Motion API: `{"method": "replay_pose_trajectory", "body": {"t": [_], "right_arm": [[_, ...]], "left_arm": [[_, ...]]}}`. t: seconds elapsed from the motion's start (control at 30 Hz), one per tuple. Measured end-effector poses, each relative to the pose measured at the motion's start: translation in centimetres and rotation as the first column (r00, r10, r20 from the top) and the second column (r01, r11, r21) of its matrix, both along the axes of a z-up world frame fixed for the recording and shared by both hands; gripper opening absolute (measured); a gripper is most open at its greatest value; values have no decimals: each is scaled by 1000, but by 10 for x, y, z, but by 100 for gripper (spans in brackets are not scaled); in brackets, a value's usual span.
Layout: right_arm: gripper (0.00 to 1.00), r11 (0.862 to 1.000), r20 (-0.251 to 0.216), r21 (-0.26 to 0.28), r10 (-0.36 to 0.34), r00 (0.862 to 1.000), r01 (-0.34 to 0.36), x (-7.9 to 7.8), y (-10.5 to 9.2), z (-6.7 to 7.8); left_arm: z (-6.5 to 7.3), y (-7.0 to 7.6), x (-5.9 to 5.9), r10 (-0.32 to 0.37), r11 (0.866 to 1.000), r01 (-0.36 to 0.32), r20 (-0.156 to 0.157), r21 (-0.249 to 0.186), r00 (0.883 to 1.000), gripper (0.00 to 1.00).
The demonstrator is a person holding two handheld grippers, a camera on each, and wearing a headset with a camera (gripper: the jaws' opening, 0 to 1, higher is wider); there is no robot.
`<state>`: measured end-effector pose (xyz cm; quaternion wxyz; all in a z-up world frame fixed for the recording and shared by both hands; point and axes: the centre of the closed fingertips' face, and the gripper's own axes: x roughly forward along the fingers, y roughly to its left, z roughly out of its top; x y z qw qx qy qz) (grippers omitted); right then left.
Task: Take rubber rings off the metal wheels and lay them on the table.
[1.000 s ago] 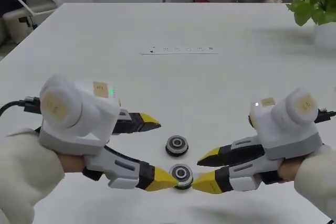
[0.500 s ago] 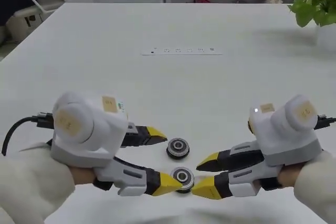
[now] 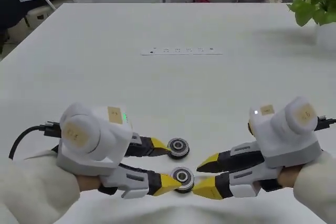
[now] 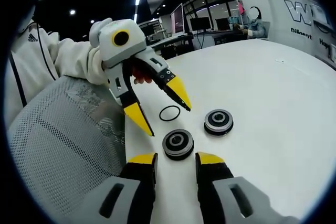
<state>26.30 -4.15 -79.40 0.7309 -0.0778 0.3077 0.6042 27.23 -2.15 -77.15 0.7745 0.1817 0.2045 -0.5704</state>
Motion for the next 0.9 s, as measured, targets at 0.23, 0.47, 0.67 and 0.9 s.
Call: {"method": "replay_pose_trajectory", "body": {"t": [0.23,0.47,0.67,0.9], "right_arm": [[24,1000,5,0,1,1000,-1,0,-1,-1],[24,1000,2,1,2,1000,-2,0,-1,-2],[23,1000,2,0,3,1000,-3,0,-1,-3],[23,1000,1,-2,5,1000,-5,0,-2,-5]], "left_arm": [[-6,-3,0,4,1000,-4,-13,-1,1000,27],[-10,-5,0,1,1000,-1,-14,3,1000,21],[-15,-6,-2,-11,1000,12,-12,20,1000,18],[-17,-6,-1,-4,1000,5,-16,21,1000,17]]}}
